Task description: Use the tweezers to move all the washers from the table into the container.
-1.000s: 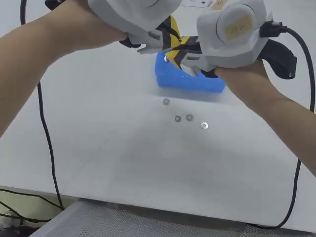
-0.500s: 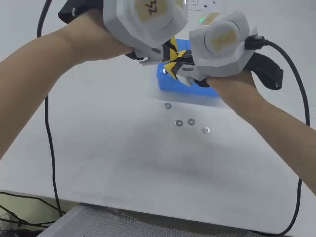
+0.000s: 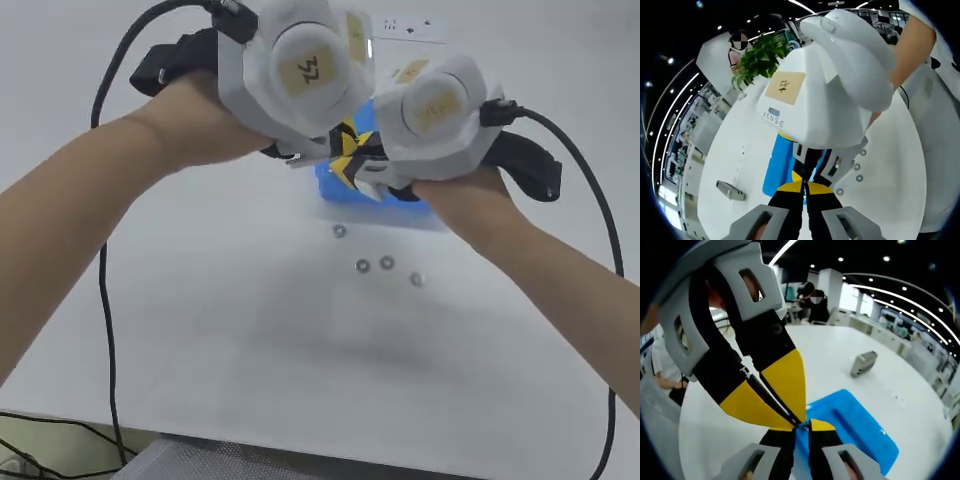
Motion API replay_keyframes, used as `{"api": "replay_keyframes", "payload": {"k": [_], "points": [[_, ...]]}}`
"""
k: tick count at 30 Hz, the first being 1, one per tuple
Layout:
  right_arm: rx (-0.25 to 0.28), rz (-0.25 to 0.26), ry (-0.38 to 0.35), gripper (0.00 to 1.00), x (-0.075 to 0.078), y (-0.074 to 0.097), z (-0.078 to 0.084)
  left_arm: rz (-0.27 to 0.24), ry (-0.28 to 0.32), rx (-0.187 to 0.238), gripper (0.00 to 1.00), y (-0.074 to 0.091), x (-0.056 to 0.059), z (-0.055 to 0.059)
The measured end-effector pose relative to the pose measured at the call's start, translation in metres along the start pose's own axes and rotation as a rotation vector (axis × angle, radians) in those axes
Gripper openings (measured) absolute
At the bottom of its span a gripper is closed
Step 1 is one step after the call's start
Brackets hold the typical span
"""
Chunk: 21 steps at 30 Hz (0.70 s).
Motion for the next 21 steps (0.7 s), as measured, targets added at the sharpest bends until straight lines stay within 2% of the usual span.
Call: {"api": "replay_keyframes", "payload": {"k": [5, 9, 11, 15, 17, 19, 21], "points": [[0.049, 0.025, -0.004, 0.05, -0.003, 0.013, -0.01, -0.026, 0.007, 0.022, 0.0, 0.011, -0.004, -0.009], [0.099, 0.053, 0.011, 0.05, -0.005, 0.029, -0.019, -0.072, 0.01, 0.052, 0.0, 0.027, -0.005, -0.019], [0.134, 0.073, 0.025, 0.05, -0.009, 0.04, -0.025, -0.108, 0.028, 0.085, 0.0, 0.036, -0.005, -0.025], [0.195, 0.087, 0.041, 0.06, -0.021, 0.063, -0.031, -0.14, 0.041, 0.124, 0.0, 0.058, 0.001, -0.041], [0.22, 0.08, 0.028, 0.06, -0.026, 0.072, -0.031, -0.144, 0.044, 0.136, 0.0, 0.065, 0.005, -0.046], [0.234, 0.079, 0.025, 0.06, -0.029, 0.078, -0.031, -0.151, 0.047, 0.148, 0.0, 0.065, 0.007, -0.048], [0.243, 0.076, 0.026, 0.06, -0.032, 0.082, -0.03, -0.153, 0.047, 0.161, 0.0, 0.074, 0.012, -0.055]]}}
Point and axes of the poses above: the centre of the closed fingertips' face, and the gripper's own axes: y roughly backward along the fingers, x roughly to its right, z roughly out of its underside, the point moved 4 cm from there along y, roughly backward along the fingers, and after that the axes turned 11 degrees about -y, right-handed, at the moved point
